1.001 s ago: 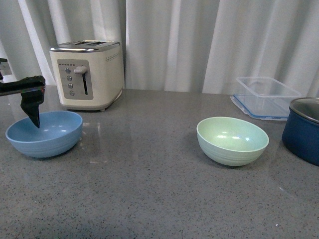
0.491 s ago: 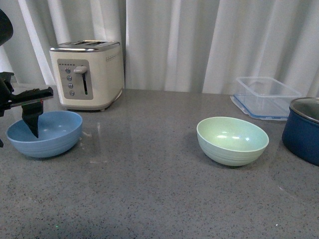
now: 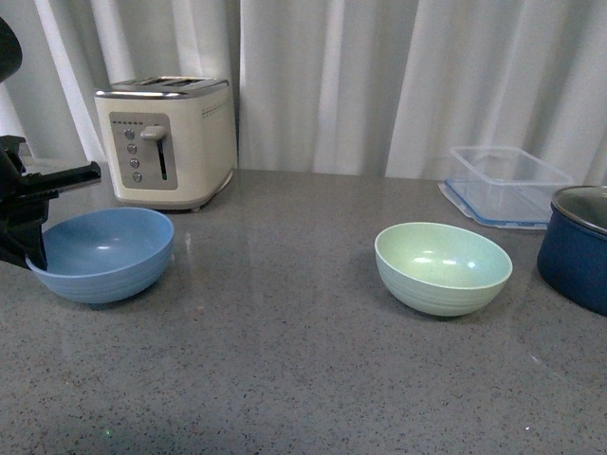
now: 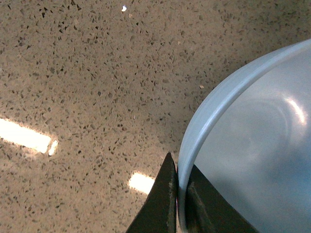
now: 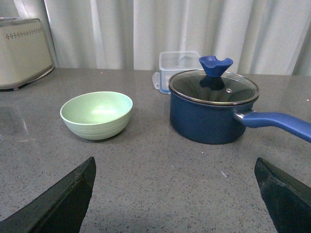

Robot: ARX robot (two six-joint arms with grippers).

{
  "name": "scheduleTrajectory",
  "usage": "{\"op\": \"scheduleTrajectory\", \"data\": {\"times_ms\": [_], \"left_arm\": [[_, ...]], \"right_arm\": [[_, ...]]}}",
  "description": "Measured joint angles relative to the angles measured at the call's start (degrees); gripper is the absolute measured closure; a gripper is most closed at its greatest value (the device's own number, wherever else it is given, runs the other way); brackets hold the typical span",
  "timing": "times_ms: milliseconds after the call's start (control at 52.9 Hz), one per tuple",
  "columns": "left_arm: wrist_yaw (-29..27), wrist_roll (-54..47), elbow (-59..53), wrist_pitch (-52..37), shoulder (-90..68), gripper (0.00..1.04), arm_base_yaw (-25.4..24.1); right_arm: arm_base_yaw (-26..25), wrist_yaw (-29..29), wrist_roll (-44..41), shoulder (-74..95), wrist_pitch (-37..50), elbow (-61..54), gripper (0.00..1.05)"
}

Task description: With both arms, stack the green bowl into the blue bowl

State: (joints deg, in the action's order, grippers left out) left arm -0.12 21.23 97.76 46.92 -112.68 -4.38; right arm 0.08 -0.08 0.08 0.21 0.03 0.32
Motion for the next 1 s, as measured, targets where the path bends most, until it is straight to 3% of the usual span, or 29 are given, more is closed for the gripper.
{"op": "scheduleTrajectory", "data": {"times_ms": [208,378,604,1001], "left_arm": [[0.9,-0.1,-0.5,1.8,7.2,1.01,2.3],[1.1,1.0,2.0,2.4,11.5,1.01,9.1],[-1.2,3.1,5.6,2.4,5.3,1.01,15.6],[-3.5,3.9,9.6,2.3,-3.6,1.01,17.9]], "right_arm": [[0.0,0.0,0.0,0.0,0.0,0.0,0.1],[0.0,0.0,0.0,0.0,0.0,0.0,0.1],[0.0,0.0,0.0,0.0,0.0,0.0,0.1],[0.0,0.0,0.0,0.0,0.0,0.0,0.1]]}}
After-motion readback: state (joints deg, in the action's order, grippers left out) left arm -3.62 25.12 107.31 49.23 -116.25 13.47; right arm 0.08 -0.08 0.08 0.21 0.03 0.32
